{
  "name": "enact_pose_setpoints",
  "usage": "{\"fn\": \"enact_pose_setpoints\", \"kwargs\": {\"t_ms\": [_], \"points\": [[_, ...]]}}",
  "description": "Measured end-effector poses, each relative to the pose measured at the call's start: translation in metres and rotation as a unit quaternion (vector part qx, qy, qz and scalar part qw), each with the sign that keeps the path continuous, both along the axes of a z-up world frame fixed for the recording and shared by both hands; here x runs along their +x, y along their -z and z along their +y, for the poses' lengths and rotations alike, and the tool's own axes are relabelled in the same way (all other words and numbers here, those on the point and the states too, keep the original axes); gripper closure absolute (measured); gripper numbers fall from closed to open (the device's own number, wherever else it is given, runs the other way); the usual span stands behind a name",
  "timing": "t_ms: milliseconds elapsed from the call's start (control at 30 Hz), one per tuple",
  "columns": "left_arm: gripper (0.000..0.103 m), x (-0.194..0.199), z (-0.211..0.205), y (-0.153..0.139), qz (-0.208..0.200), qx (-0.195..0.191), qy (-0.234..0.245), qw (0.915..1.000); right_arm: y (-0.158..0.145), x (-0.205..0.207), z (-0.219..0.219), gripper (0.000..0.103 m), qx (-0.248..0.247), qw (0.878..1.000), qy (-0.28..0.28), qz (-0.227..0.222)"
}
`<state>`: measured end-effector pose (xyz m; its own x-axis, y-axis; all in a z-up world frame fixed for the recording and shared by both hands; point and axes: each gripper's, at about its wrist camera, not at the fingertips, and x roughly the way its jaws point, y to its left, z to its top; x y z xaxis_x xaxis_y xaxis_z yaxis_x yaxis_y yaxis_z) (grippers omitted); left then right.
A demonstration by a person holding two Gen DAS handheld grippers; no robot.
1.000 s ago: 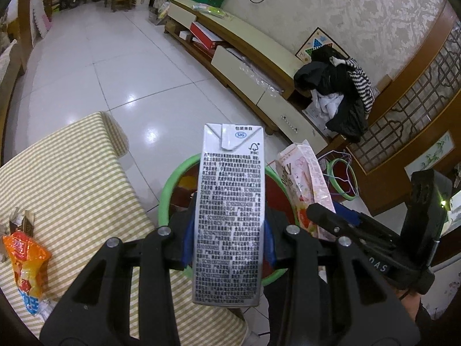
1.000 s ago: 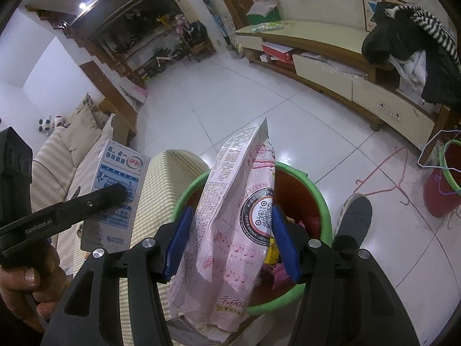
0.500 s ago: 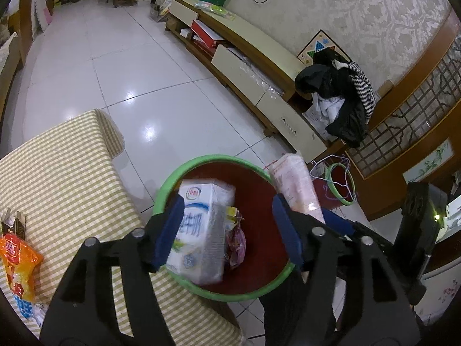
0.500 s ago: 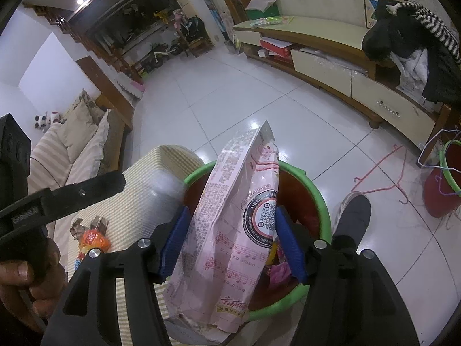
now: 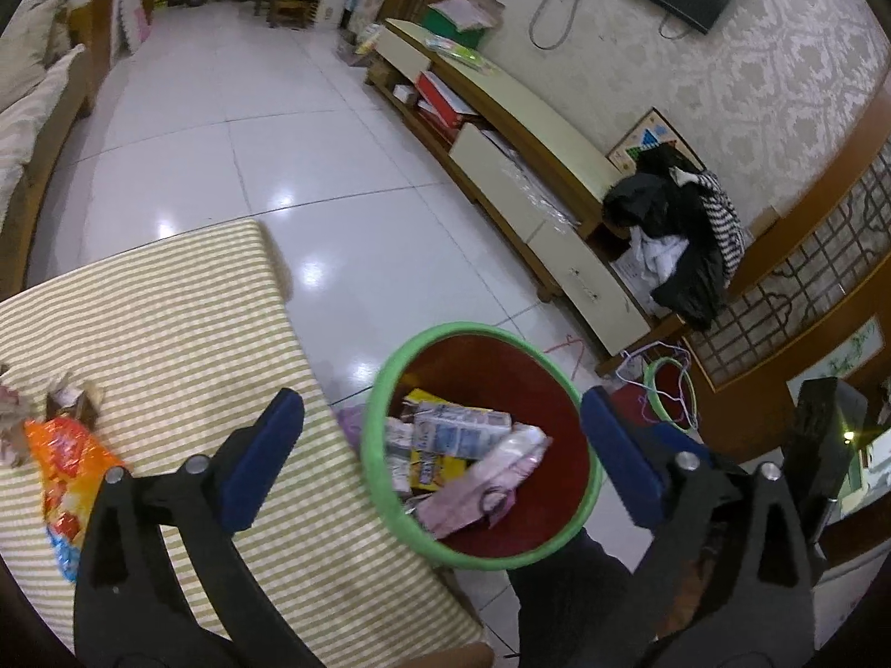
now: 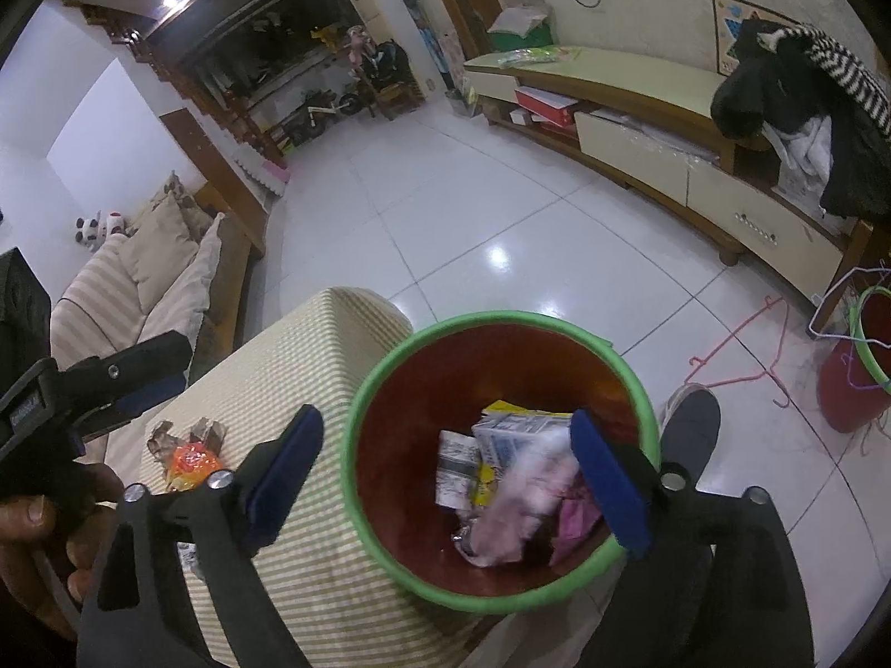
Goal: Collect trash
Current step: 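Move both tools back over the table toward the remaining trash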
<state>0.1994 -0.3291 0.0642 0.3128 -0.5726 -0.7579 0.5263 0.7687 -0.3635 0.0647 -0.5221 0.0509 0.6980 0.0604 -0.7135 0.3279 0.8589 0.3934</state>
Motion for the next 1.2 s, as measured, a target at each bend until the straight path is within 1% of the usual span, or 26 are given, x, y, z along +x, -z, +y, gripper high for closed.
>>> {"fn": "enact_pose_setpoints", "kwargs": {"t_ms": [133,333,500,600,700,800,967,1200], "points": [[0.006,-0.006,0.028,-0.004,-0.003,0.002,-0.022,0.9998,-0.009,0.003,0.021,0.009,-0.007,1.000,-0.016,-0.006],[0.006,-0.016,0.078,-0.015,-0.015,0.001,-0.055,0.9984,-0.023,0.010,0.066,0.008,-0.018,0.998,-0.050,-0.019],[0.006,-0.024,0.127,-0.024,-0.025,0.000,-0.091,0.9955,-0.034,0.016,0.101,0.008,-0.027,0.996,-0.082,-0.030],[0.006,-0.029,0.162,-0.026,-0.028,0.000,-0.118,0.9927,-0.041,0.019,0.126,0.008,-0.036,0.993,-0.104,-0.035],[0.006,-0.034,0.188,-0.030,-0.033,0.002,-0.139,0.9898,-0.044,0.022,0.145,0.008,-0.040,0.991,-0.123,-0.038],[0.006,-0.043,0.221,-0.030,-0.038,0.011,-0.166,0.9853,-0.042,0.025,0.165,0.008,-0.041,0.988,-0.141,-0.039],[0.006,-0.055,0.269,-0.027,-0.033,0.015,-0.204,0.9783,-0.034,0.027,0.200,0.008,-0.039,0.984,-0.174,-0.030],[0.006,-0.066,0.317,-0.021,-0.028,0.007,-0.239,0.9706,-0.032,0.029,0.251,0.008,-0.052,0.974,-0.218,-0.023]]}}
